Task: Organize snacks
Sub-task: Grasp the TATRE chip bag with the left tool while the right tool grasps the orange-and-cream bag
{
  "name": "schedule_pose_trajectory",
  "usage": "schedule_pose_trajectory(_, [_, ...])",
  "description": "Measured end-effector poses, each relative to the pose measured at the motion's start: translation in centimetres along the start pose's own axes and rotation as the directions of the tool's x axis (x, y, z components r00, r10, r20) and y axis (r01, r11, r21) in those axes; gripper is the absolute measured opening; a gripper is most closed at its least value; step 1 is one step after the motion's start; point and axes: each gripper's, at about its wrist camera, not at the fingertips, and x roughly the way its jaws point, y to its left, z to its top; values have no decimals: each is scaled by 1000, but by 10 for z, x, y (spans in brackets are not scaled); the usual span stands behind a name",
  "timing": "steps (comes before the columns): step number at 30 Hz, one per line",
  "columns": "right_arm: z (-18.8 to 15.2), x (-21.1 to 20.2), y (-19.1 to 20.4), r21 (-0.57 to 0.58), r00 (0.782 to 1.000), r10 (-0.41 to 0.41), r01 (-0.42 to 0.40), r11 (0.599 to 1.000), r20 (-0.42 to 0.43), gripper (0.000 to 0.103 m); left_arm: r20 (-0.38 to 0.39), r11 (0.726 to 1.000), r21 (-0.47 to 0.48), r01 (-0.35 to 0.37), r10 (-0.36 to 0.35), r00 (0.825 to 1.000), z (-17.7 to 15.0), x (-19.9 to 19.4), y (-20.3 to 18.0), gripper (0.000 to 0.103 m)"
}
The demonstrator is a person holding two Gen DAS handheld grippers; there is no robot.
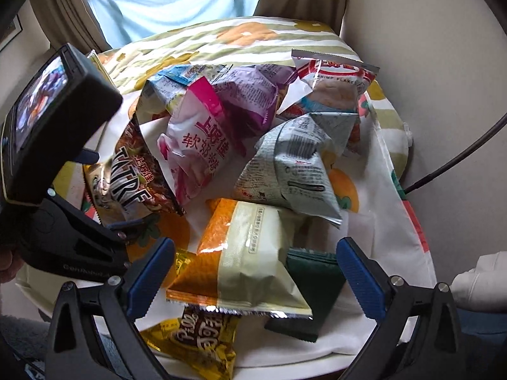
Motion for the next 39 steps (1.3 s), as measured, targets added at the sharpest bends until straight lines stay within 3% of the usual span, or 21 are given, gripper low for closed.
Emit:
schedule_pose_trajectory(4, [0,12,5,-6,1000,-13,13,1000,-28,98,-9,1000,26,-10,10,1000,3,7,-2,96])
schedule_pose_trajectory(6, [0,16,5,1,999,-8,8,1000,-43,98,-10,1000,19,-8,8,1000,5,8,0,89])
schedule_pose_trajectory(10, [4,25,1,11,998,2,-1,1000,-66,98,4,1000,-22,-1,1,1000,8,11,11,73])
schedule_pose_trajectory(15, [8,34,0,22,996,27,-25,999,-90,98,41,995,-85,47,-44,998,7,7,27,66])
schedule_pose_trajectory(20, [14,42,-2,20,994,27,-25,999,-107,98,47,992,-105,67,-62,997,1,3,35,65])
schedule_pose_trajectory(23, [17,52,-2,16,991,35,-33,999,-125,84,53,991,-112,73,-67,996,-1,-1,35,64])
schedule_pose_trajectory(32, [20,62,3,-52,991,-5,-2,999,-132,64,67,986,-150,76,-67,995,-14,0,27,64])
schedule_pose_trajectory(39, [28,47,0,-59,996,40,-45,997,-85,62,99,977,-203,71,-52,994,-26,-17,27,64])
